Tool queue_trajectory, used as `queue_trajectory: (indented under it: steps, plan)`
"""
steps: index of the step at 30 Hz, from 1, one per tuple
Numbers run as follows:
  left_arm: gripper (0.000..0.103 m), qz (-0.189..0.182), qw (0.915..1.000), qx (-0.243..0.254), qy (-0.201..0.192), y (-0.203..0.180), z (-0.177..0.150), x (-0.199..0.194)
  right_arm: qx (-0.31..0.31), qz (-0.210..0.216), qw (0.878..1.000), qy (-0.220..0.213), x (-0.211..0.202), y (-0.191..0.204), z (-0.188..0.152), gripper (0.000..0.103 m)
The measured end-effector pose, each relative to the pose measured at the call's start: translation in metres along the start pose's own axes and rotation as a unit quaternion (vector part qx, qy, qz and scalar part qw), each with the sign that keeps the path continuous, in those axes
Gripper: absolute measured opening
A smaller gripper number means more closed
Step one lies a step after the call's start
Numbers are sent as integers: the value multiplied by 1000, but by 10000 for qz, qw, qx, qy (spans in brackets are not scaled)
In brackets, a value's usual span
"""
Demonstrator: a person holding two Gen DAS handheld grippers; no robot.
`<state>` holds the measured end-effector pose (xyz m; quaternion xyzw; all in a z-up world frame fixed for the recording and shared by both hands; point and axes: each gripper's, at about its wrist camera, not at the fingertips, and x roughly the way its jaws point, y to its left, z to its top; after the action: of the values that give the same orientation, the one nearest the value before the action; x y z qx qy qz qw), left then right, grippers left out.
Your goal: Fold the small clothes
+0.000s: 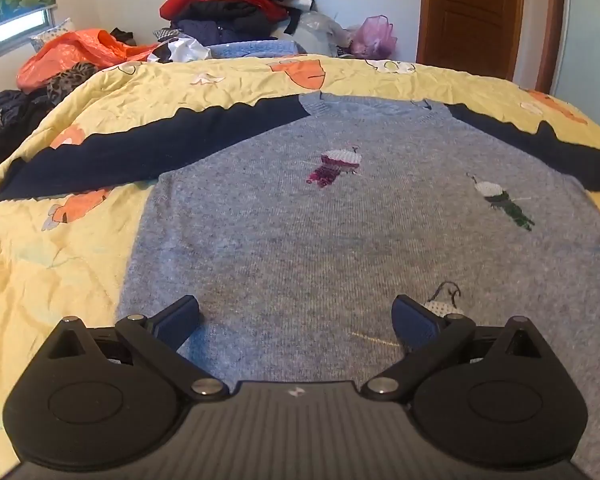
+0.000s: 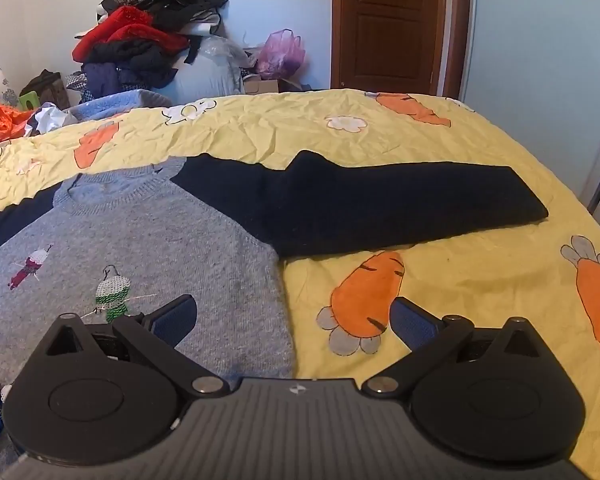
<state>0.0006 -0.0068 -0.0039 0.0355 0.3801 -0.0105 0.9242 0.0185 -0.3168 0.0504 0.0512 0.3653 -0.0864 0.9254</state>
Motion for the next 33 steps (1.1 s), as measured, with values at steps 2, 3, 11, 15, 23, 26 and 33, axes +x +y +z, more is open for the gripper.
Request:
queue_trajectory:
  steps: [2,3,11,15,23,26,33]
  plan:
    - [103,47,10000,65,-55,-6,-3,5,-30,3,10000,10,2,-1,1,103]
    - [103,63,9999,78,-105,-9,-3,8,-40,-6,10000,21,3,-1,1,103]
    - [103,27,9996,-10,-290,4,-12,-2,13,41,10000,31,6,-4,0,103]
    - [103,-174,9995,-251,-114,10,-13,0,26,73,10000,52,10,-4,0,103]
    - [103,-137,9996,-224,-106,8,-14,0,44,116,9999,119,18,-2,0,103]
    - [103,-139,9996,-226,-109,8,-14,0,47,121,9999,110,18,-2,0,103]
    - [103,-139,9996,-228,-130,8,-14,0,66,127,9998,137,22,-4,1,103]
